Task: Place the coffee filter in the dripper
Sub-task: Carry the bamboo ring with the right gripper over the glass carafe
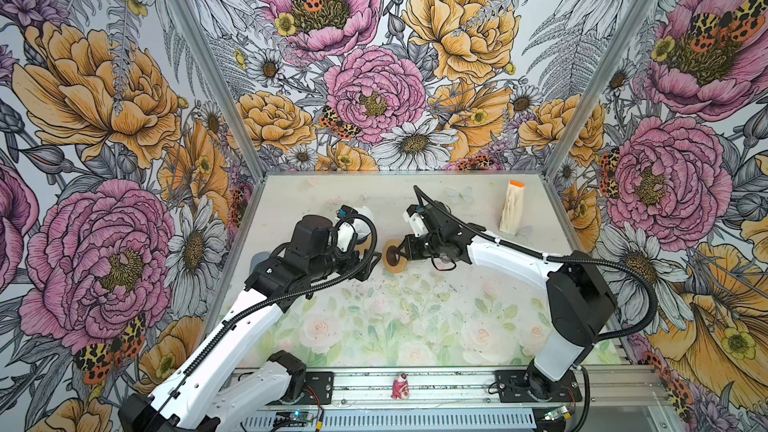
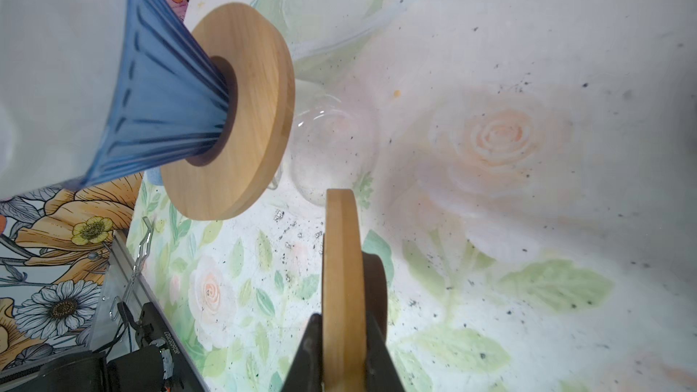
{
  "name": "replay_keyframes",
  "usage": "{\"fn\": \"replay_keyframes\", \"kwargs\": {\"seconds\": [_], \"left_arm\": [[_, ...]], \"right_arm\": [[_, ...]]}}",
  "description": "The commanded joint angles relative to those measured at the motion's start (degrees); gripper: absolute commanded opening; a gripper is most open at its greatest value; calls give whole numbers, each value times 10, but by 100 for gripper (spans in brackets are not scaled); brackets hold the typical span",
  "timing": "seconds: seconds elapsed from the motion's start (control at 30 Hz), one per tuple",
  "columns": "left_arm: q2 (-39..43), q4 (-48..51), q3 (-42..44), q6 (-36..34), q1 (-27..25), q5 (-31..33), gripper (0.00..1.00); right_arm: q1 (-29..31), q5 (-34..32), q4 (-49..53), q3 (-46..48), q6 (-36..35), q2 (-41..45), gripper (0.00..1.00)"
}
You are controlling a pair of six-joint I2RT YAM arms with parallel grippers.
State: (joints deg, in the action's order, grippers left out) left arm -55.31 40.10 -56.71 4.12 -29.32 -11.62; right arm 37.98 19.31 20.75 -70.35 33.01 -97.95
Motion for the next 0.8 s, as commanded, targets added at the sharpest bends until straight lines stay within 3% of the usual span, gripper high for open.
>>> {"fn": "replay_keyframes", "kwargs": {"seconds": [0.0, 0.43, 0.77], "left_arm": [[-13, -35, -28, -4, -5, 3, 99], [-106, -104, -103, -8, -6, -22, 99], [-194, -133, -164, -15, -10, -20, 99]], "right_arm": [[-12, -11, -10, -18, -22, 36, 0], [-111, 1, -10, -18, -30, 102, 0], [-198, 52, -35, -30, -9, 88, 0]]}}
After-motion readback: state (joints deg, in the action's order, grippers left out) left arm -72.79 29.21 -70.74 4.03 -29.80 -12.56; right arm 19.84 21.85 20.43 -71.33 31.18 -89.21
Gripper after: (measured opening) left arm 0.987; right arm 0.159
